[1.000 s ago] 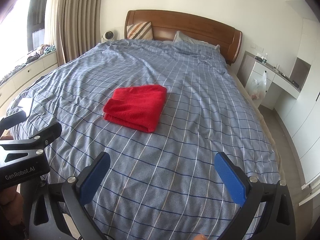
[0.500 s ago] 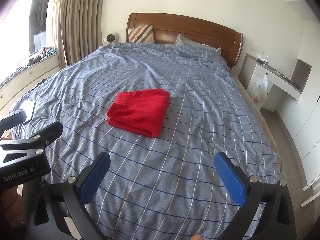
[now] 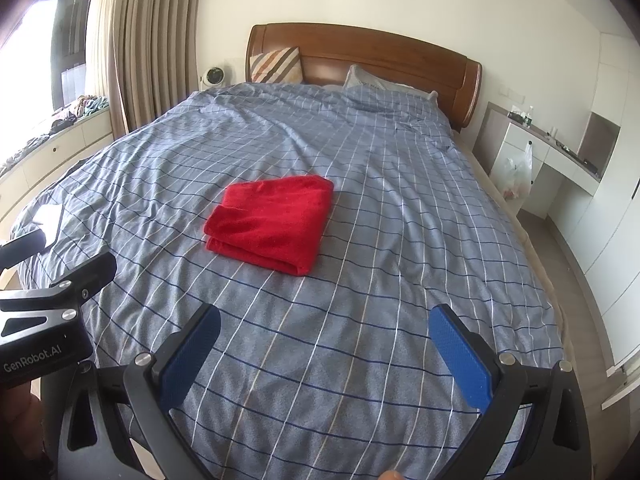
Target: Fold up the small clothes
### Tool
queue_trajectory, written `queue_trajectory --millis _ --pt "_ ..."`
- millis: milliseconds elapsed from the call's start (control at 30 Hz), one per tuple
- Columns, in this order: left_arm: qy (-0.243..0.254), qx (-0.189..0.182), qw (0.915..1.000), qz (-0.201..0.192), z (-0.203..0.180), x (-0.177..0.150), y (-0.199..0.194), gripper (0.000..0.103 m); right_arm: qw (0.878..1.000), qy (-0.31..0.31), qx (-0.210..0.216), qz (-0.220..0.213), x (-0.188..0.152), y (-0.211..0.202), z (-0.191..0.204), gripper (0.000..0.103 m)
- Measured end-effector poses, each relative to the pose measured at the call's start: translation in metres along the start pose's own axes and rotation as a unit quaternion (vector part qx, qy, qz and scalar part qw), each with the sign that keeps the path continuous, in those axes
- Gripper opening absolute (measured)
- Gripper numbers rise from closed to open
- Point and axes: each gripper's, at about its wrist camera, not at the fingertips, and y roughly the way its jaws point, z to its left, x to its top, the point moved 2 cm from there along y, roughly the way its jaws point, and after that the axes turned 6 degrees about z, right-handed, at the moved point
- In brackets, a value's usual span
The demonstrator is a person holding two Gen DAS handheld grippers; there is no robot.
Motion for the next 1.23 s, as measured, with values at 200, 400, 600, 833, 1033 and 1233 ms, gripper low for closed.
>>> queue_trajectory --millis 200,400,600,833,1033,1233 --pt "0.002 -0.001 1.0000 0.001 -0.0005 0.0001 0.0007 0.103 1.000 -0.003 0.000 0.002 -0.0026 0.0015 0.0007 0.102" --pt "0.003 -0.002 1.0000 0.003 -0.0011 -0.0003 0.0030 0.103 1.000 -0.001 0.000 0.001 -0.0017 0.0010 -0.0003 0.102" --pt "0.003 0.000 1.0000 0.002 -0.0020 -0.0004 0.0035 0.103 1.000 -0.003 0.001 0.000 -0.0004 0.0000 0.0001 0.102" --pt "0.004 0.001 1.0000 0.000 -0.0026 -0.0008 0.0040 0.103 1.000 -0.006 0.002 -0.003 0.0008 -0.0017 0.0023 0.102" --pt "-0.007 0.000 1.0000 -0.001 -0.0022 -0.0023 0.0038 0.103 1.000 -0.006 0.002 0.000 -0.0003 -0.0010 0.0016 0.102" --pt "0.004 0.004 1.0000 -0.004 -0.0025 -0.0032 0.0016 0.103 1.000 -0.006 0.000 0.001 -0.0010 0.0011 0.0004 0.102"
